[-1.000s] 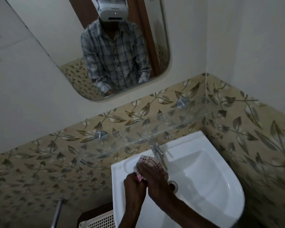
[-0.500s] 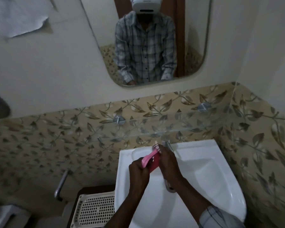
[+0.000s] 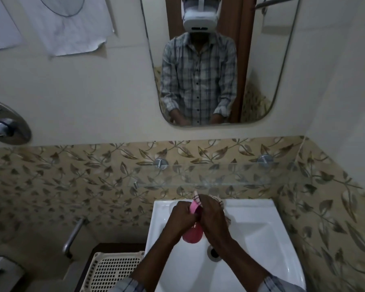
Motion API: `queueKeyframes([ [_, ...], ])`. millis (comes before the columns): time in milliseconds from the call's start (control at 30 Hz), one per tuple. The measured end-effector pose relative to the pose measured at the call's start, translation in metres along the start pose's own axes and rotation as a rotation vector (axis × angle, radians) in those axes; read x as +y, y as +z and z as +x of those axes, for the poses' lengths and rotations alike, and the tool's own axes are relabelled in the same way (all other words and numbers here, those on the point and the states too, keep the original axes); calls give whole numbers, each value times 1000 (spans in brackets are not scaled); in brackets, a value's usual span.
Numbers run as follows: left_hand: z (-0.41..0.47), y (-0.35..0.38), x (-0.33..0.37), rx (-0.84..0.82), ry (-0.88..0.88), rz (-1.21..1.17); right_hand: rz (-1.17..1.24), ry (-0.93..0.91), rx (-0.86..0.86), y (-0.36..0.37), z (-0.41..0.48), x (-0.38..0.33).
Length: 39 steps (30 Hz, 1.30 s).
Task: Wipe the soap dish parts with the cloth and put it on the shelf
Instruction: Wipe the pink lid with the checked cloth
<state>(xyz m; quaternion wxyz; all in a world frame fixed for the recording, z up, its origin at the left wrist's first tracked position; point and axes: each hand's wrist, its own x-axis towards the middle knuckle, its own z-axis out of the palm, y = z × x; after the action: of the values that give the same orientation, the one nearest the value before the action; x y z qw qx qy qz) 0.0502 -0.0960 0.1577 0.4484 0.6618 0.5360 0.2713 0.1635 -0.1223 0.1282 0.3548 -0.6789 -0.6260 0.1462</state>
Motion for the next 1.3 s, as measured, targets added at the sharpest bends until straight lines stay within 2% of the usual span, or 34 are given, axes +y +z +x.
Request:
queueKeyframes([
  [33,2,3,2,76,23,18,-37,-81,43,2,-5,-1],
  [100,3,10,3,203,103,7,77,-98,100,1,-7,2],
  [133,2,13,0,220,135,-6,187,-48,144,-4,-7,1],
  [167,1,15,-6,225,147,-23,176,-39,169,-2,-7,5],
  [233,-1,15,-14,235,134,-54,187,-12,96,1,-11,10],
  [267,-1,15,-17,240,132,-58,207,-35,59,3,-13,12],
  [333,-3,18,-17,212,136,-74,22,-222,100,13,-17,24],
  [433,-7,20,-17,234,181,-46,-6,-133,80,16,-16,27],
  [533,-10,17,-19,248,139,-105,-46,-176,66,17,-15,15],
  [600,-15,15,-14,262,133,-173,-30,-109,122,17,-18,14],
  [700,-19,9,-2,324,202,-329,-16,28,112,14,-12,14],
  [800,-13,6,-2,256,203,-383,110,158,105,12,-9,15],
  [867,-13,4,-4,156,132,-328,223,201,168,5,-5,16],
  [933,-14,2,-11,47,44,-298,370,236,156,-2,-2,15],
  [1000,-10,-1,-15,33,-17,-294,382,178,68,-3,-2,19],
  [1033,-9,-2,-15,43,-23,-275,212,118,25,-3,-4,21],
  [1100,-8,2,-14,55,-6,-227,119,51,-20,5,-5,18],
  [1133,-7,4,-15,69,-3,-215,146,30,-6,9,-7,18],
  [1200,-9,10,-20,106,31,-181,139,-142,4,7,-11,12],
  [1233,-10,13,-23,127,51,-161,50,-210,25,7,-9,20],
  [1300,-9,15,-28,157,86,-112,-24,-189,110,4,-16,21],
])
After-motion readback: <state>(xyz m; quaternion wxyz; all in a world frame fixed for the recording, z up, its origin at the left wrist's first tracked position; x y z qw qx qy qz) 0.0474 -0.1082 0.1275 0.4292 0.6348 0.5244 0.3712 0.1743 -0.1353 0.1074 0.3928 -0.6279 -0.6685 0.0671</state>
